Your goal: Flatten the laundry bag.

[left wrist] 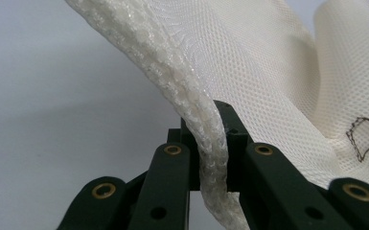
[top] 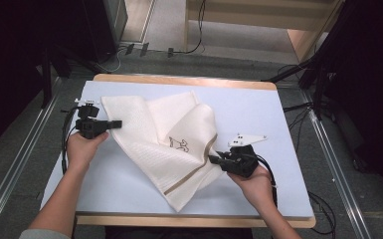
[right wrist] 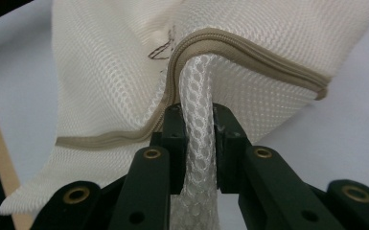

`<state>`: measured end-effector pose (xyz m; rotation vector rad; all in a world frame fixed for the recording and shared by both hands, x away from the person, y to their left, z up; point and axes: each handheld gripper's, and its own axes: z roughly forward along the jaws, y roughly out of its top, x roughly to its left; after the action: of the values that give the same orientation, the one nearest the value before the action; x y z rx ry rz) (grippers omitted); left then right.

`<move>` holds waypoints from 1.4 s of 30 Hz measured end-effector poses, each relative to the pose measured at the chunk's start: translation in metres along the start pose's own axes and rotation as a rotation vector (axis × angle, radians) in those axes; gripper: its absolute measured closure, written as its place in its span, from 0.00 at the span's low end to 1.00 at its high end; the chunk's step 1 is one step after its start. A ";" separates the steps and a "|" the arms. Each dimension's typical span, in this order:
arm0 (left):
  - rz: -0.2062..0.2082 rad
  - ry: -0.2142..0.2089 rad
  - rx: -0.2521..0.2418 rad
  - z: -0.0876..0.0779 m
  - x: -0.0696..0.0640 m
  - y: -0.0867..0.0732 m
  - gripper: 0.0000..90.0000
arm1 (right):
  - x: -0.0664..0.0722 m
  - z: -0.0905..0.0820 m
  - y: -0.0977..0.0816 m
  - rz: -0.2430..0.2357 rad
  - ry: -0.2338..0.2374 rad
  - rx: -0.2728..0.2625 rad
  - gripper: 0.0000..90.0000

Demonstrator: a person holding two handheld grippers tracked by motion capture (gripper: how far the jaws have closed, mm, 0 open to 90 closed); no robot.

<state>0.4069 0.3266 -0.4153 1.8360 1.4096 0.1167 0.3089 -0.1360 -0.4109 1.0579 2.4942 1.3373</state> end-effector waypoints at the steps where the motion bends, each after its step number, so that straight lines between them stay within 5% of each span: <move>1: -0.006 0.001 -0.009 0.002 0.008 0.004 0.95 | 0.004 0.001 -0.001 -0.002 0.003 0.007 0.87; 9: -0.010 -0.017 0.001 0.013 0.026 0.015 0.95 | 0.022 0.006 -0.002 -0.023 0.026 0.009 0.67; 12: 0.017 0.002 0.019 0.016 0.027 0.015 0.92 | 0.023 -0.007 -0.002 -0.028 0.029 -0.022 0.53; 15: 0.009 0.019 0.013 0.015 0.030 0.016 0.90 | 0.023 -0.017 -0.001 -0.032 0.033 -0.038 0.50; 18: -0.005 0.022 -0.009 0.009 0.035 0.016 0.71 | 0.022 -0.033 0.000 -0.036 0.023 -0.071 0.49; 20: -0.017 0.002 -0.007 0.005 0.035 0.015 0.65 | 0.017 -0.040 0.001 -0.025 0.024 -0.089 0.49; 23: 0.017 0.032 -0.004 -0.008 0.031 0.010 0.49 | 0.002 -0.052 0.000 0.003 -0.013 -0.112 0.52; 28: 0.027 0.072 -0.015 -0.029 0.030 0.000 0.48 | -0.019 -0.055 -0.001 0.025 -0.057 -0.117 0.57; 32: 0.016 0.045 -0.013 -0.050 0.016 -0.018 0.48 | -0.036 -0.049 0.000 0.050 -0.087 -0.110 0.61; 42: 0.028 0.004 0.045 -0.056 -0.017 -0.055 0.49 | -0.059 -0.025 0.009 0.085 -0.102 -0.081 0.62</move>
<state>0.3293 0.3449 -0.4057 1.8937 1.3996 0.1032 0.3475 -0.1871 -0.4016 1.1953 2.3268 1.3574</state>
